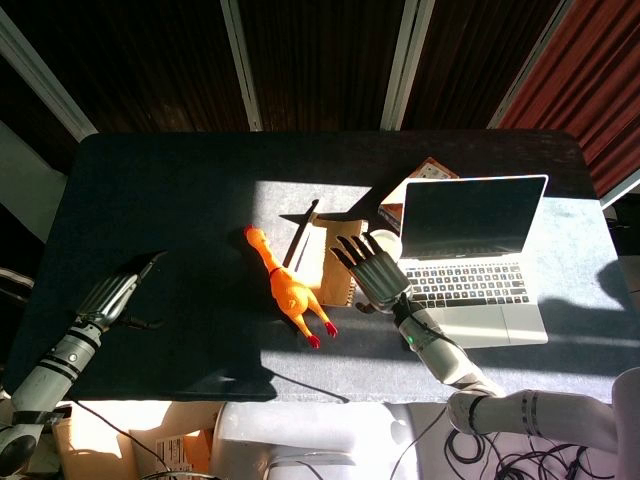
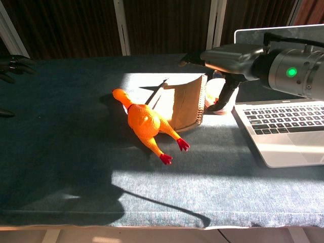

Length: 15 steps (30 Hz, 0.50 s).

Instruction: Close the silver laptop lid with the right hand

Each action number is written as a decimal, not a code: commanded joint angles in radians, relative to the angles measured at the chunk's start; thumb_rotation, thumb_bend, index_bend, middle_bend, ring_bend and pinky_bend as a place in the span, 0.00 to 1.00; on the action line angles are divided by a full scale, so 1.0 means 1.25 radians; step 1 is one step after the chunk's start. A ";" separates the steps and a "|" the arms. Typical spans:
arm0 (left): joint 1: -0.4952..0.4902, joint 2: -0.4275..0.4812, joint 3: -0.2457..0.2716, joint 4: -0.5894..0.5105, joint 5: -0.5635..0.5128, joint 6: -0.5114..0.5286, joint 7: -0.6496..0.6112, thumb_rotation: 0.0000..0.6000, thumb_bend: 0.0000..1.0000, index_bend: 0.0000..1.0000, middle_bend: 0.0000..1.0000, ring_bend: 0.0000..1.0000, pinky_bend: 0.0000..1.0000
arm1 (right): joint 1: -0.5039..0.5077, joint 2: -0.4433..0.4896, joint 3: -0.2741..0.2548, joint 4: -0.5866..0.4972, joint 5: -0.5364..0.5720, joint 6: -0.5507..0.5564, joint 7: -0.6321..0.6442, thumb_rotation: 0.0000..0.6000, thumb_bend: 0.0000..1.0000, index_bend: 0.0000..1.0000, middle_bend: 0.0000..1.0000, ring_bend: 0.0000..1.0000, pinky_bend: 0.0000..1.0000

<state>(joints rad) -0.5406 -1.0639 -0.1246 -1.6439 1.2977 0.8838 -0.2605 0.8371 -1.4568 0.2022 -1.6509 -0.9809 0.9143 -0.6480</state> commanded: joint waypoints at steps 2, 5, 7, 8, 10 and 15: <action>0.001 0.000 0.000 0.003 -0.004 0.005 0.008 1.00 0.06 0.00 0.10 0.05 0.15 | 0.006 0.001 -0.006 0.002 0.003 0.002 0.003 1.00 0.10 0.00 0.00 0.00 0.00; 0.007 0.010 0.002 -0.007 0.005 0.020 0.010 1.00 0.06 0.00 0.10 0.05 0.16 | 0.006 0.010 -0.009 -0.005 -0.004 0.011 0.007 1.00 0.10 0.00 0.00 0.00 0.00; 0.022 0.026 0.010 -0.018 0.023 0.045 0.019 1.00 0.06 0.00 0.10 0.05 0.15 | 0.002 0.025 -0.008 -0.011 -0.010 0.025 0.013 1.00 0.10 0.00 0.00 0.00 0.00; 0.032 0.035 0.017 -0.023 0.034 0.062 0.028 1.00 0.06 0.00 0.10 0.05 0.15 | 0.000 0.034 -0.006 -0.012 -0.011 0.033 0.014 1.00 0.10 0.00 0.00 0.00 0.00; 0.065 0.060 0.038 -0.032 0.060 0.110 0.062 1.00 0.06 0.00 0.10 0.05 0.16 | -0.004 0.059 0.007 -0.009 -0.001 0.050 0.018 1.00 0.10 0.00 0.00 0.00 0.00; 0.176 0.112 0.083 -0.039 0.064 0.255 0.157 1.00 0.06 0.00 0.10 0.05 0.15 | -0.004 0.135 0.056 0.018 0.081 0.044 0.053 1.00 0.10 0.00 0.00 0.00 0.00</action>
<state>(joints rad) -0.3965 -0.9665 -0.0567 -1.6824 1.3714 1.1151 -0.1310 0.8338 -1.3249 0.2408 -1.6504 -0.9246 0.9708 -0.6083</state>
